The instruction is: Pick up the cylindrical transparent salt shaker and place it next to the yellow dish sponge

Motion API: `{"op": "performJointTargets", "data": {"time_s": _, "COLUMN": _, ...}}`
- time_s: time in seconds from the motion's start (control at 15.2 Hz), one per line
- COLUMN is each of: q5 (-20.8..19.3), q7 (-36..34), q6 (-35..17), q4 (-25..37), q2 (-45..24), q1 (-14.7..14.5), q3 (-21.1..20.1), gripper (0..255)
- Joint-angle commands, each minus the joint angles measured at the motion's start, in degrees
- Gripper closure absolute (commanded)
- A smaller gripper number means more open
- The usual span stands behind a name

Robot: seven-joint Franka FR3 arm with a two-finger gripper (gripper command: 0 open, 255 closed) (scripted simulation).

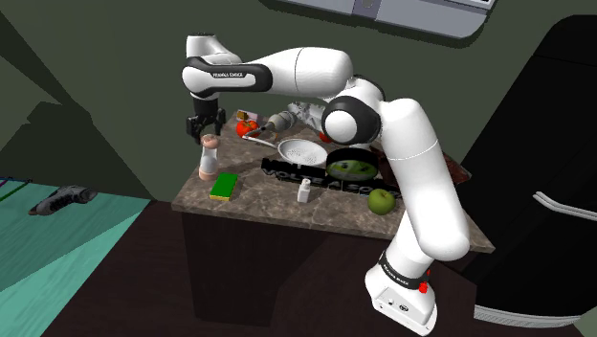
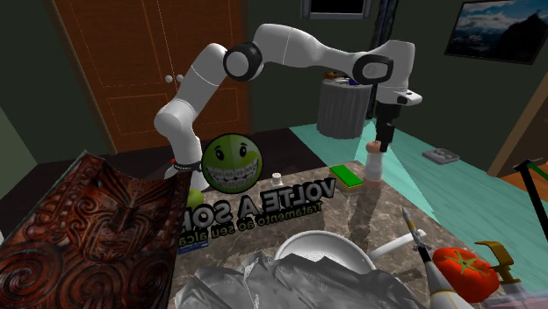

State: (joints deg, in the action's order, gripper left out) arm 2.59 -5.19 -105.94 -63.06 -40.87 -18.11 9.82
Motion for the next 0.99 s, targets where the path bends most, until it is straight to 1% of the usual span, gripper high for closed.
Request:
{"op": "performJointTargets", "data": {"time_s": 0.0, "q5": 0.0, "q7": 0.0, "q6": 0.0, "q4": 0.0, "q2": 0.0, "q1": 0.0, "q3": 0.0, "gripper": 0}}
{"op": "performJointTargets", "data": {"time_s": 0.2, "q5": 0.0, "q7": 0.0, "q6": 0.0, "q4": 0.0, "q2": 0.0, "q1": 0.0, "q3": 0.0, "gripper": 0}}
{"op": "performJointTargets", "data": {"time_s": 0.46, "q5": -0.1, "q7": -0.1, "q6": 7.2, "q4": 7.2, "q2": 0.1, "q1": 0.2, "q3": 0.0, "gripper": 0}}
{"op": "performJointTargets", "data": {"time_s": 0.92, "q5": -0.1, "q7": -0.1, "q6": 7.2, "q4": 7.2, "q2": 0.1, "q1": 0.2, "q3": 0.0, "gripper": 0}}
